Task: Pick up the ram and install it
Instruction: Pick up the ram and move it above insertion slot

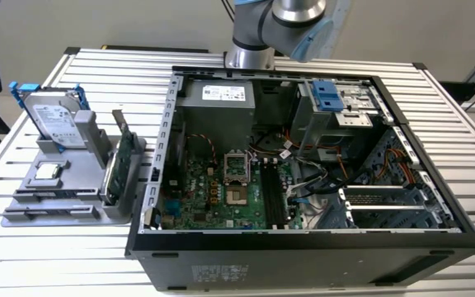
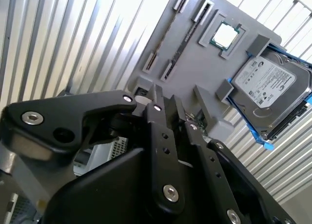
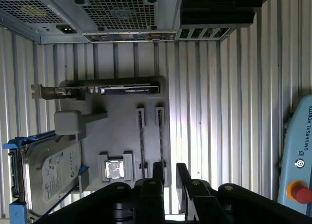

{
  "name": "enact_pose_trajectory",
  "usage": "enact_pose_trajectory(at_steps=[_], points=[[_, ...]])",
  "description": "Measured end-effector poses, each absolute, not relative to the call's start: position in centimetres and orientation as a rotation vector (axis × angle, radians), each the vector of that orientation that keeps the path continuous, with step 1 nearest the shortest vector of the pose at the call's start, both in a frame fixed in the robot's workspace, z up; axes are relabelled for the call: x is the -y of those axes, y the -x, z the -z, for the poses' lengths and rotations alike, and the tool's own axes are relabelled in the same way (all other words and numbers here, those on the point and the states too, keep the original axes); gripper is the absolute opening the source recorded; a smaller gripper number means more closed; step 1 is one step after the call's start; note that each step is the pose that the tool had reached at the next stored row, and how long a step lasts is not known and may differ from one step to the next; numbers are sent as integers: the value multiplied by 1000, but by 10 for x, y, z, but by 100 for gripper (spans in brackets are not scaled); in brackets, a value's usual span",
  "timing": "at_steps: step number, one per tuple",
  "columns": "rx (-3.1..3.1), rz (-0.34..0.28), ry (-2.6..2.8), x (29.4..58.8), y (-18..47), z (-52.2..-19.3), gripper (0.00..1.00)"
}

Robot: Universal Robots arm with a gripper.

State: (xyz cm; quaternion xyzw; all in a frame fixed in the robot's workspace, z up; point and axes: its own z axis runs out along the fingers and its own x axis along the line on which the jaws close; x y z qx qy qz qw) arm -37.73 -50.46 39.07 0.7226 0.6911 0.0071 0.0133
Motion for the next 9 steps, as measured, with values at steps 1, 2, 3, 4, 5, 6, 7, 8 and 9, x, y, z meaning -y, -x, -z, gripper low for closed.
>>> enact_pose_trajectory(at_steps=[1, 2, 3, 4, 5, 6, 7, 8, 9], points=[[-2153, -22, -2251, 505, 377, -391, 100], [-2153, -22, -2251, 505, 377, -391, 100], [-2153, -22, -2251, 505, 377, -391, 100], [-2152, -22, -2252, 505, 377, -391, 100], [-2152, -22, -2252, 505, 377, -391, 100], [-2152, -22, -2252, 505, 377, -391, 100], [-2152, -22, -2252, 505, 377, -391, 100], [-2152, -22, -2252, 505, 377, -391, 100], [-2152, -22, -2252, 505, 377, -391, 100]])
